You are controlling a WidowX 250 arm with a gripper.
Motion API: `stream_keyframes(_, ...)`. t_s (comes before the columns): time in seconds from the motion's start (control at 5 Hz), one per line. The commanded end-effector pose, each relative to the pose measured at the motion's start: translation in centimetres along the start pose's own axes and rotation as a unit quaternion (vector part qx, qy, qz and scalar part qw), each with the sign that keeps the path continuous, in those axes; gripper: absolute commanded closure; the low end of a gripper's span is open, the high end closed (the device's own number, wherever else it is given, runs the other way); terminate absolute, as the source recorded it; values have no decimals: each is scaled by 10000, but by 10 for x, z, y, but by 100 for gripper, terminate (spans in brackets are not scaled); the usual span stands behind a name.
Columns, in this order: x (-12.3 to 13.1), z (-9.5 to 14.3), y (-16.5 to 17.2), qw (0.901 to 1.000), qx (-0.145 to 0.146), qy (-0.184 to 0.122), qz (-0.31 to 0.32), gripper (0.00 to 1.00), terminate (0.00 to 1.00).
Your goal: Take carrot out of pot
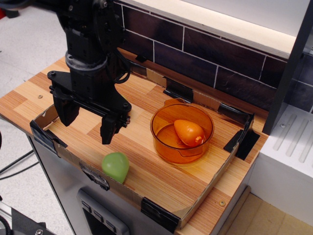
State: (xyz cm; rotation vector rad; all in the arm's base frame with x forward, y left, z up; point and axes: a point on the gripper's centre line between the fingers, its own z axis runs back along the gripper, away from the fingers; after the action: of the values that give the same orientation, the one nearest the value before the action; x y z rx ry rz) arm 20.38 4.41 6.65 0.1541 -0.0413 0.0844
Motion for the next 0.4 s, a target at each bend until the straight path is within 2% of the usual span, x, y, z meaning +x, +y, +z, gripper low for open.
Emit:
stream_keyframes(0.0, 0, 0, 0, 10000, 0, 0, 0, 0, 0)
stream_keyframes(0.2, 4, 12, -3, 9980, -391, -70, 488, 0, 0)
